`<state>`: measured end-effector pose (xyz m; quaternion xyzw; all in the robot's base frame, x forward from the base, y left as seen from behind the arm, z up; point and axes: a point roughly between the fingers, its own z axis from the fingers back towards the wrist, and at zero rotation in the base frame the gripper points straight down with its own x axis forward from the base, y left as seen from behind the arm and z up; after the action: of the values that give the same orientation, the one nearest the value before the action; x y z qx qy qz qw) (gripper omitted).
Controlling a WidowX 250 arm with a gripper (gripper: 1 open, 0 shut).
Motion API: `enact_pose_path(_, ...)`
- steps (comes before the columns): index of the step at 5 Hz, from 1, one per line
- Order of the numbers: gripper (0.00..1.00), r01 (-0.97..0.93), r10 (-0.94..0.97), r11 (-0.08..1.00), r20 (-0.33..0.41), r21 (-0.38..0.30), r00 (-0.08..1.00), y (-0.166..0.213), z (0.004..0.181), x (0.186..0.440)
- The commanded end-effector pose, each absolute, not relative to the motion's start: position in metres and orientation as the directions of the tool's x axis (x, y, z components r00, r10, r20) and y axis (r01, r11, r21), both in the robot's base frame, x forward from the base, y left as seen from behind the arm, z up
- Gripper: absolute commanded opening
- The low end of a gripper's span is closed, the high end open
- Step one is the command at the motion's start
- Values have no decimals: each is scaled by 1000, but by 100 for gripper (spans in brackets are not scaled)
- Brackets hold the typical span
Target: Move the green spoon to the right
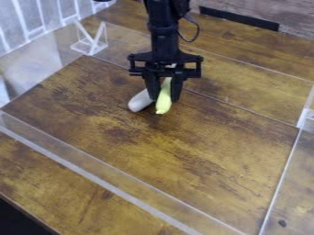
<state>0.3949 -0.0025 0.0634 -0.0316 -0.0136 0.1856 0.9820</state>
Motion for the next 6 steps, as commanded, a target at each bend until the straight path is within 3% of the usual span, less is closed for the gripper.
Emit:
enact_pose_path(1, 0, -403, 411, 911, 116, -90, 904, 7, 105, 398)
enact_pose_path(6, 0, -510, 515, 857, 119, -67, 849, 22, 112, 404)
